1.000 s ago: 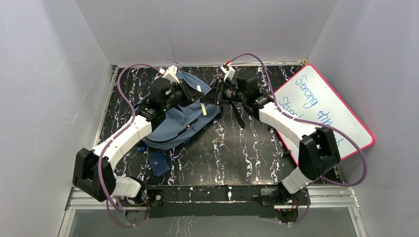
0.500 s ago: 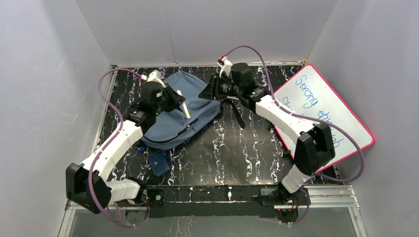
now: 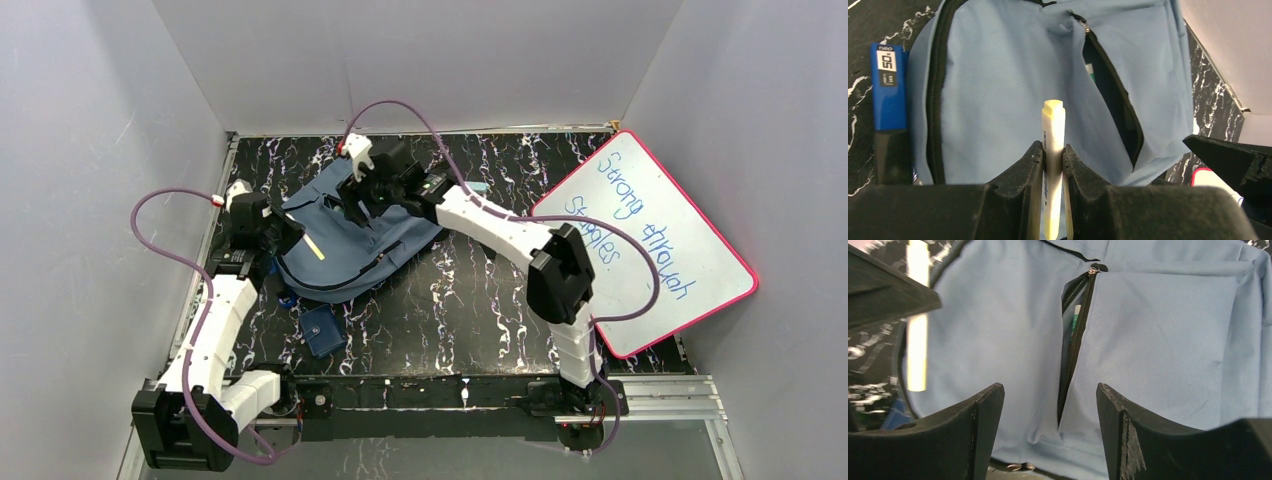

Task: Pack the student bag
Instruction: Place the stationery in the student bag.

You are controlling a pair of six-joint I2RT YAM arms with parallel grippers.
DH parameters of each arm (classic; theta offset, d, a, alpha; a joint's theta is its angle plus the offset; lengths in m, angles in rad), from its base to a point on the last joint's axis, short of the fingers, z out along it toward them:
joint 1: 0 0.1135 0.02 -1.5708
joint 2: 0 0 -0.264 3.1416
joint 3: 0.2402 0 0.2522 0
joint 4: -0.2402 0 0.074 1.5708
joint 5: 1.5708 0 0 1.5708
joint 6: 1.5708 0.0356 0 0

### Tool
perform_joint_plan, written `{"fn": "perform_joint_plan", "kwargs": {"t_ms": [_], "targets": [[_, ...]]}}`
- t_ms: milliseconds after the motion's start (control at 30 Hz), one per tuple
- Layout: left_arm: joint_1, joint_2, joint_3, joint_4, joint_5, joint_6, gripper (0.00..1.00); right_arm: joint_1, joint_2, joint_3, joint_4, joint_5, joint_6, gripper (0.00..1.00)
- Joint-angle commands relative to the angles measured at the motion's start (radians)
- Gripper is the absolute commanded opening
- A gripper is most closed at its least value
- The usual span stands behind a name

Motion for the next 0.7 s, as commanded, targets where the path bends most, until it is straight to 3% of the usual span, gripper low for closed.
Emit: {"fn": "perform_joint_plan", "kwargs": {"t_ms": [0, 200, 467, 667], "targets": [[0.036, -0.032, -0.017, -0.019, 0.023, -0.002, 0.00, 0.028, 0.068, 0.117, -0.027, 0.169, -0.218, 0.78], [0.054, -0.022, -0.020, -0.004, 0.055, -0.006, 0.00, 0.044, 0.139, 0.149, 0.014, 0.314, -0.314, 0.78], [0.058, -0.012, -0.028, 0.035, 0.099, -0.011, 0.00, 0.046, 0.179, 0.141, 0.065, 0.409, -0.355, 0.69], [0.060, 0.015, -0.053, 0.101, 0.167, -0.043, 0.00, 0.049, 0.160, 0.114, 0.100, 0.422, -0.348, 0.48]]}}
